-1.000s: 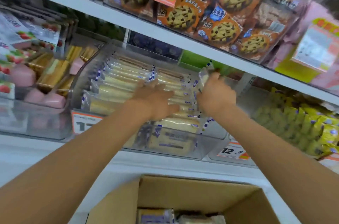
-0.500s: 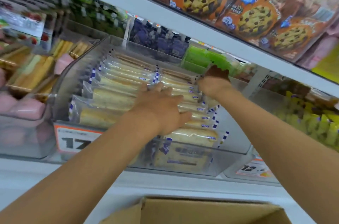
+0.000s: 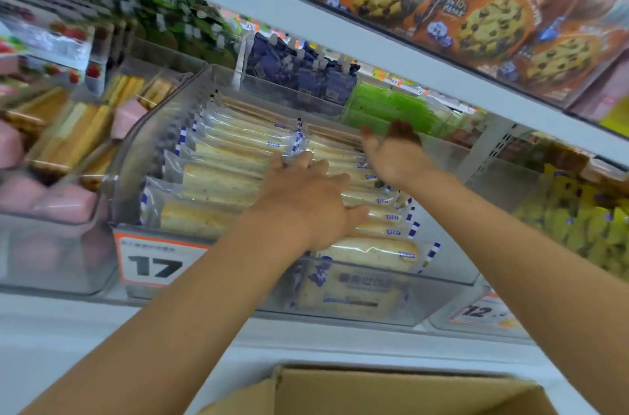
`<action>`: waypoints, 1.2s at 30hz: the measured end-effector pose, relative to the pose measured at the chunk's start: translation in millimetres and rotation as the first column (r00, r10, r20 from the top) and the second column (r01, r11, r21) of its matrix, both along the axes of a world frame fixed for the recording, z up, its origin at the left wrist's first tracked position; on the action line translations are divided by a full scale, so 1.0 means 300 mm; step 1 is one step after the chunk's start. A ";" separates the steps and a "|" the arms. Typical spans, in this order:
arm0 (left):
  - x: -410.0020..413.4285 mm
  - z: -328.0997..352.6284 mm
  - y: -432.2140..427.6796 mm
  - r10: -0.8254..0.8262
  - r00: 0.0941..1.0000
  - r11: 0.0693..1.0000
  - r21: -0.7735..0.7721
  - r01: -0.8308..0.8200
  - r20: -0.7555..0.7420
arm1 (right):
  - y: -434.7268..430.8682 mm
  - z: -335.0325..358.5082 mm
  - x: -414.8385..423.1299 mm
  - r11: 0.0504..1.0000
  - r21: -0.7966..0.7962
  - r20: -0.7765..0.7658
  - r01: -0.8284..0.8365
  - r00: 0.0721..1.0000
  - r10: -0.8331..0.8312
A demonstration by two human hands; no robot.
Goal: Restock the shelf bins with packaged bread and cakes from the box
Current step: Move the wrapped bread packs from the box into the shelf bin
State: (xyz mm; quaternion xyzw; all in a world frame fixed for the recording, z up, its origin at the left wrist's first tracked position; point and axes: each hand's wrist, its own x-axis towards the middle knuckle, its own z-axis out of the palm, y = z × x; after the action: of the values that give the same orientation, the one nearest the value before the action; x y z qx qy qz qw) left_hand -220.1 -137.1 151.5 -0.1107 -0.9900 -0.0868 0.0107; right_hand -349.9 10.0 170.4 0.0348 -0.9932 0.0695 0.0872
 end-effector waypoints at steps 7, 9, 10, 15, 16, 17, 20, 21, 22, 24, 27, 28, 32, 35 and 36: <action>-0.003 0.004 0.002 -0.002 0.999 1.000 -0.030 0.003 0.032 | -0.001 -0.011 0.021 0.999 -0.005 0.211 -0.032 0.977 0.033; -0.005 0.000 0.000 -0.002 0.999 0.999 -0.032 0.003 0.038 | 0.020 -0.019 0.045 0.995 0.077 0.188 -0.056 0.981 0.041; -0.007 -0.001 -0.002 0.003 0.999 0.999 -0.032 -0.002 0.040 | 0.026 -0.032 0.066 0.992 0.101 0.206 -0.076 0.977 0.053; -0.007 0.010 -0.011 0.008 0.997 1.000 -0.001 -0.008 0.072 | 0.042 -0.018 0.082 0.992 -0.012 0.310 -0.127 0.943 0.124; 0.001 0.020 -0.010 0.013 0.998 0.999 0.045 -0.016 0.062 | 0.054 -0.001 0.094 0.989 -0.032 0.293 -0.144 0.945 0.147; 0.013 0.031 -0.005 0.028 0.999 0.995 0.094 -0.031 0.033 | 0.072 0.010 0.116 0.984 -0.047 0.246 -0.172 0.953 0.179; 0.087 0.068 0.027 0.118 0.982 0.982 0.165 -0.093 -0.148 | 0.133 0.023 0.265 0.955 -0.070 -0.018 -0.289 0.957 0.289; 0.125 0.080 0.046 0.150 0.966 0.977 0.179 -0.113 -0.210 | 0.156 0.024 0.331 0.942 -0.086 -0.118 -0.324 0.942 0.314; 0.174 0.089 0.072 0.176 0.952 0.972 0.200 -0.127 -0.252 | 0.180 0.028 0.412 0.932 -0.090 -0.191 -0.350 0.925 0.329; 0.288 0.095 0.131 0.190 0.941 0.969 0.209 -0.133 -0.280 | 0.232 0.024 0.559 0.919 -0.084 -0.272 -0.385 0.896 0.351; 0.463 0.015 0.213 0.181 0.976 0.957 0.252 -0.147 -0.121 | 0.340 -0.082 0.729 0.880 -0.190 -0.189 -0.435 0.896 0.402; 0.515 -0.031 0.234 0.175 0.984 0.945 0.286 -0.158 -0.035 | 0.385 -0.136 0.775 0.879 -0.211 -0.092 -0.428 0.904 0.418; 0.678 -0.278 0.272 0.187 0.935 0.898 0.332 -0.287 0.303 | 0.579 -0.424 0.909 0.917 -0.276 0.505 -0.289 0.768 0.394; 0.737 -0.454 0.278 0.214 0.901 0.851 0.380 -0.362 0.378 | 0.699 -0.648 0.963 0.933 -0.265 0.683 -0.242 0.636 0.359; 0.742 -0.496 0.284 0.212 0.903 0.853 0.380 -0.358 0.374 | 0.728 -0.705 0.973 0.937 -0.276 0.696 -0.214 0.627 0.349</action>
State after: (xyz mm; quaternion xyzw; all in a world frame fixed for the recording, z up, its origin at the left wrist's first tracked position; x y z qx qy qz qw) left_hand 2.6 -51.8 2.7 0.0600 -0.9382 -0.3222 -0.1114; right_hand -58.0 228.4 -41.0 0.1517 -0.9158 0.1732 -0.3291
